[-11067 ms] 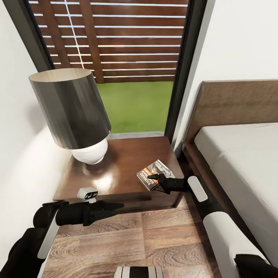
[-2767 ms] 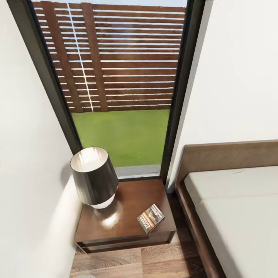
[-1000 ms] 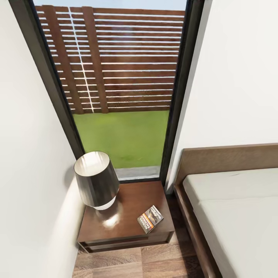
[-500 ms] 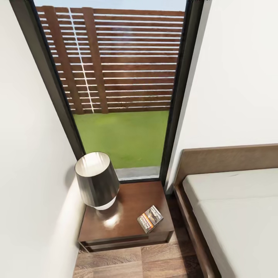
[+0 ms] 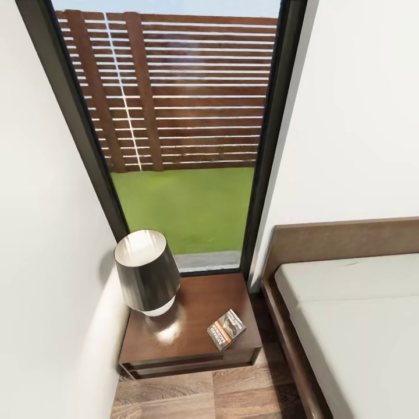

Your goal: In the bedroom, move the book from the bed onto either nightstand, and place the two sandals side by side next to the bed.

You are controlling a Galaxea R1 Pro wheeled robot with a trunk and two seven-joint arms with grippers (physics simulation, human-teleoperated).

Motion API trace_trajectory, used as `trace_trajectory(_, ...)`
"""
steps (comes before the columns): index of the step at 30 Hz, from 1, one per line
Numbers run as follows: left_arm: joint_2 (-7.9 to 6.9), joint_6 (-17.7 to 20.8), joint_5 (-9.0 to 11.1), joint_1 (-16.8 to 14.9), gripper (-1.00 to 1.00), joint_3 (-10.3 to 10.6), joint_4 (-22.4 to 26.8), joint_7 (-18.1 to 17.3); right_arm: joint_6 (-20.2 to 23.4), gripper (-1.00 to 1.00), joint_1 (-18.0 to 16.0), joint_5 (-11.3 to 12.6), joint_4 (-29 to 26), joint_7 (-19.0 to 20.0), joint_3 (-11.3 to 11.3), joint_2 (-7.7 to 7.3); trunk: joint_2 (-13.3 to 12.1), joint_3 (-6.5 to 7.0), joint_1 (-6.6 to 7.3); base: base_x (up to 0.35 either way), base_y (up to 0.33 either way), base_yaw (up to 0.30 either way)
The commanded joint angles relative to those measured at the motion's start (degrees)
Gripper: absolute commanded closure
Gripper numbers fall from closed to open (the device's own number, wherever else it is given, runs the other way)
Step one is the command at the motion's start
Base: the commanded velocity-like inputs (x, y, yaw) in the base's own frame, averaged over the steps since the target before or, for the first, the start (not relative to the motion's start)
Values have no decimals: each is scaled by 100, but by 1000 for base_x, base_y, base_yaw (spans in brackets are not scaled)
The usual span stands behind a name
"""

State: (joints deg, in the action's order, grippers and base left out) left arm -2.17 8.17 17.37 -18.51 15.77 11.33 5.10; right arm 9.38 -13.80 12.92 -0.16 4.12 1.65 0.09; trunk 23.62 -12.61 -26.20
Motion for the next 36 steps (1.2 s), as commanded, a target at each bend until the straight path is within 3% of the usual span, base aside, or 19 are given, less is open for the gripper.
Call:
trace_trajectory(1, -4, 35, 56, 1, -100, 49, 17, 30, 20, -100, -3, 44, -2, 9, 20, 0, 10, -10, -3, 0, 0, 0)
trace_trajectory(29, -2, 36, 72, 13, -100, 49, 10, 26, 22, -100, -5, 44, -2, 9, 20, 0, 10, -10, -3, 0, 0, 0)
trace_trajectory(36, -12, 29, 83, 146, -100, 45, 9, 26, 20, -100, -6, 44, -2, 9, 20, 0, 10, -10, -3, 0, 0, 0)
